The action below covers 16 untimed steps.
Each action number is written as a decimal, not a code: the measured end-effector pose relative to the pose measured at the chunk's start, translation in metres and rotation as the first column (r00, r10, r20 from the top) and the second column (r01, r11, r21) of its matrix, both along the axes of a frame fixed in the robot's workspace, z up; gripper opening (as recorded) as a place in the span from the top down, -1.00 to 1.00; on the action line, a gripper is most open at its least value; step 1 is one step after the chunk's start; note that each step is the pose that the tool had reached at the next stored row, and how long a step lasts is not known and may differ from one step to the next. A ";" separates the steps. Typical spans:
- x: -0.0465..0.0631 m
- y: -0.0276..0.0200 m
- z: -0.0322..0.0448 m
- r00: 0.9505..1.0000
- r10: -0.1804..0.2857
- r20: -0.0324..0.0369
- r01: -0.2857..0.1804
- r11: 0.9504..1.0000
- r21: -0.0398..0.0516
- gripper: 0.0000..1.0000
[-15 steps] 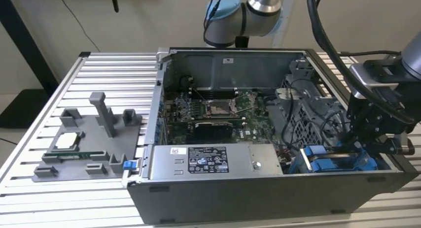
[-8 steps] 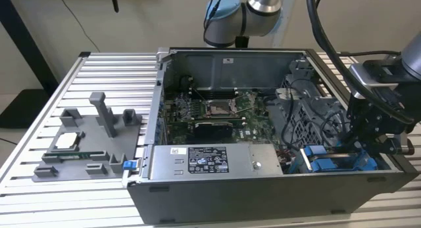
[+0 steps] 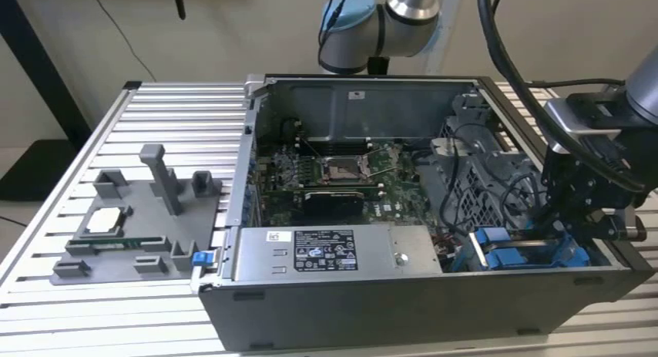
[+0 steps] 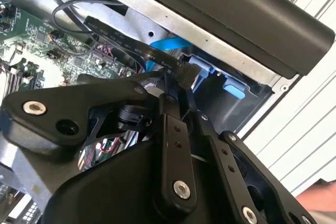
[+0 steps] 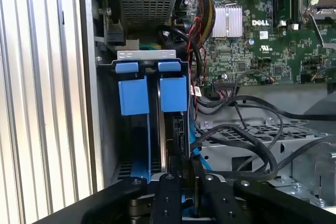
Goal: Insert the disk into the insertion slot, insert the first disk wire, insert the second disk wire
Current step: 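Insert the first disk wire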
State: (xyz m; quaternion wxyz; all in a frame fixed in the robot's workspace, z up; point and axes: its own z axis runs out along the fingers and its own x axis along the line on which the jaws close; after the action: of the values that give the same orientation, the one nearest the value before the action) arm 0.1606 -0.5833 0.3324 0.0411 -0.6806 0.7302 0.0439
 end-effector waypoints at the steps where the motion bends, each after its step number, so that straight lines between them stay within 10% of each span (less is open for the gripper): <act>1: 0.000 0.0000 0.0000 1.000 0.000 0.000 0.000 1.000 0.000 1.00; 12: -0.001 0.0005 -0.0015 1.000 0.001 0.009 -0.001 1.000 0.000 1.00; 16: -0.001 0.0006 0.0116 1.000 0.001 0.008 -0.001 1.000 0.001 1.00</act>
State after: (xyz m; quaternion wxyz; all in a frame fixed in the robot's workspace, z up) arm 0.1597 -0.5827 0.3440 0.0444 -0.6811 0.7296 0.0414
